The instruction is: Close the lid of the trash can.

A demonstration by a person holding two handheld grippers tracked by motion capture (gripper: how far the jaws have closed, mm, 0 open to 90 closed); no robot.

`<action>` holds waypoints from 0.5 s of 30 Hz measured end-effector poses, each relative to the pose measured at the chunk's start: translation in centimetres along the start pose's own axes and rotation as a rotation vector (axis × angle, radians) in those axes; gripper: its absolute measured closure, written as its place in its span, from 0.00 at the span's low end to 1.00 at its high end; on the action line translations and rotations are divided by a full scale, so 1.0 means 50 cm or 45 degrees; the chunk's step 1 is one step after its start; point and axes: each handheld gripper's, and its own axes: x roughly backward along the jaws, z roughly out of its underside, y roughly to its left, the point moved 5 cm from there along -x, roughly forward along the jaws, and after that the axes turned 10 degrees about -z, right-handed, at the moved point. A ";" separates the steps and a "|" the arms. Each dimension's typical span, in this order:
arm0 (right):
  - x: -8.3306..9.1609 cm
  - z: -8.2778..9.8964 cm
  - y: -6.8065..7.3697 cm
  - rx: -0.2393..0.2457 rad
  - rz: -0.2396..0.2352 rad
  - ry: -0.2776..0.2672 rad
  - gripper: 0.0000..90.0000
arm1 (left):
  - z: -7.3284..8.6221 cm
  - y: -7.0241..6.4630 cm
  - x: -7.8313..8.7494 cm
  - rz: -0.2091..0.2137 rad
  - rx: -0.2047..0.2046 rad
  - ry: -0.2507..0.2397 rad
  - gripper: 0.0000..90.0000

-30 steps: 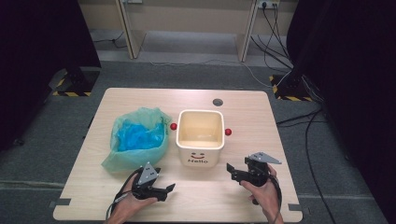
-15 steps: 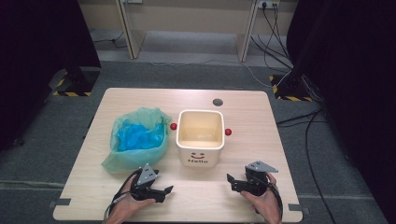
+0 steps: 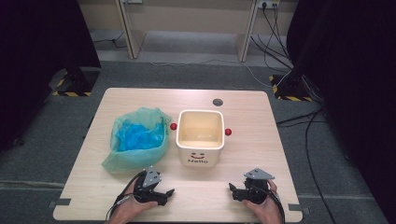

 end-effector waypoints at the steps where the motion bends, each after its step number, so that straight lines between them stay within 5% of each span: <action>1: 0.000 0.002 -0.001 0.003 0.003 0.008 0.18 | 0.000 0.000 0.000 0.000 0.000 0.000 0.16; 15: 0.004 0.014 -0.005 0.004 0.021 0.010 0.17 | 0.000 0.000 -0.001 0.003 -0.008 0.001 0.15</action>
